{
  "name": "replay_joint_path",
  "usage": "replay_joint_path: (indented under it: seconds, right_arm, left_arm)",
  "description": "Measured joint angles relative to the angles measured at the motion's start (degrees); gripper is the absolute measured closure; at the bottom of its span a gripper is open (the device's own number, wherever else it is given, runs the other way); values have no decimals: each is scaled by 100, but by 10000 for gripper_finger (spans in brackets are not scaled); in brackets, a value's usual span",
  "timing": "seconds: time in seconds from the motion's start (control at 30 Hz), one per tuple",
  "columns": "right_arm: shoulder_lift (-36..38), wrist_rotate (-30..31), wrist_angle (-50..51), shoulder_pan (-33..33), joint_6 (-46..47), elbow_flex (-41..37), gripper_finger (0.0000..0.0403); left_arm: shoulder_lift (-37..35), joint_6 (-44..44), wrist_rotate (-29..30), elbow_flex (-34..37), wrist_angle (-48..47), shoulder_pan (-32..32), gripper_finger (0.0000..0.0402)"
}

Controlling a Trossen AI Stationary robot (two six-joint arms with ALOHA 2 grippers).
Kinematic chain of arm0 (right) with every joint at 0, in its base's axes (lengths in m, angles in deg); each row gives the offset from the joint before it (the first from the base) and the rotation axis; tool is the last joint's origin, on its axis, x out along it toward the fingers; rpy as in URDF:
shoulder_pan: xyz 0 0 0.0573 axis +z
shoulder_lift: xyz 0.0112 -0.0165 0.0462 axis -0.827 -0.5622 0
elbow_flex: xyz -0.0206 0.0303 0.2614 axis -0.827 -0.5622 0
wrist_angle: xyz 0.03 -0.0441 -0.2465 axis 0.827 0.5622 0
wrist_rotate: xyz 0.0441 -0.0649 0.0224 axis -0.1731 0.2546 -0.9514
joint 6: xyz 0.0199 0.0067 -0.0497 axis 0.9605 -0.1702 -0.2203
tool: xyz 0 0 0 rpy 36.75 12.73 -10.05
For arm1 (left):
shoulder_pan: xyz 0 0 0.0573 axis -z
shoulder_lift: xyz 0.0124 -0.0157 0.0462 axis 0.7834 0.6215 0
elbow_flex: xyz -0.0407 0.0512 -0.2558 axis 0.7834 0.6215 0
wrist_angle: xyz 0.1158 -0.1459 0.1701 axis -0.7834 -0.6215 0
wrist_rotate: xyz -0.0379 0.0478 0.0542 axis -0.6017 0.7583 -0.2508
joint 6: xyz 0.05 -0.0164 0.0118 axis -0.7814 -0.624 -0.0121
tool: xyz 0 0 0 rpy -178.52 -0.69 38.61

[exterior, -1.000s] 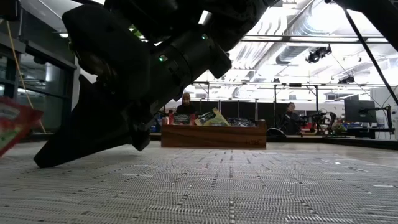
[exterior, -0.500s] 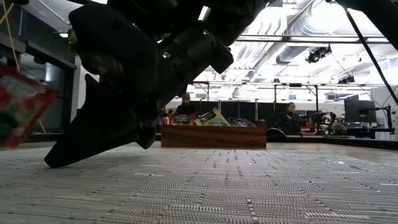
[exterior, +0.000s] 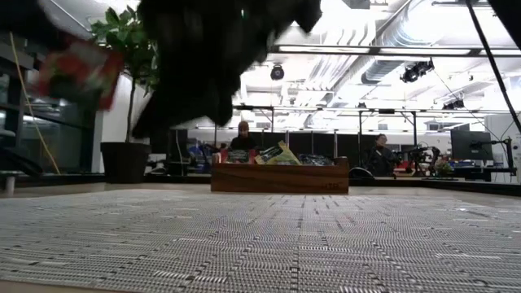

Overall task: Pick & Place Tea
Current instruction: Put the red tea bag into the left section of the wooden organizer

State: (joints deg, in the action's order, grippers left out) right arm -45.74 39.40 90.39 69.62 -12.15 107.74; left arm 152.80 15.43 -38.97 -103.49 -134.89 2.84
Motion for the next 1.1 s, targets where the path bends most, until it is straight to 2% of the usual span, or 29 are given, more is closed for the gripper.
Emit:
replay_joint_path:
  seconds: [0.2, 0.37, 0.4, 0.6, 0.83, 1.1]
  right_arm:
    - [795, 526, 24, 13, -61, 5, 403]
    - [1488, 1113, -4, 15, -225, 16, 402]
    - [1607, 1265, -29, 28, -282, 16, 402]
    - [2286, 1936, -478, 65, -726, 22, 402]
    - [2485, 2107, -1388, 40, -1075, 25, 402]
    - [2478, 2059, -1604, -34, -934, 25, 402]
  left_arm:
    - [-344, -513, 1779, -2, 24, 0, 401]
    - [-590, -595, 3685, -2, -33, 56, 401]
    - [-661, -603, 3912, -2, -92, 104, 401]
    - [-896, -675, 3987, -7, -103, -16, 401]
    - [-960, -669, 3977, -6, -67, -329, 401]
    - [-1344, -998, 3967, -341, -399, -618, 401]
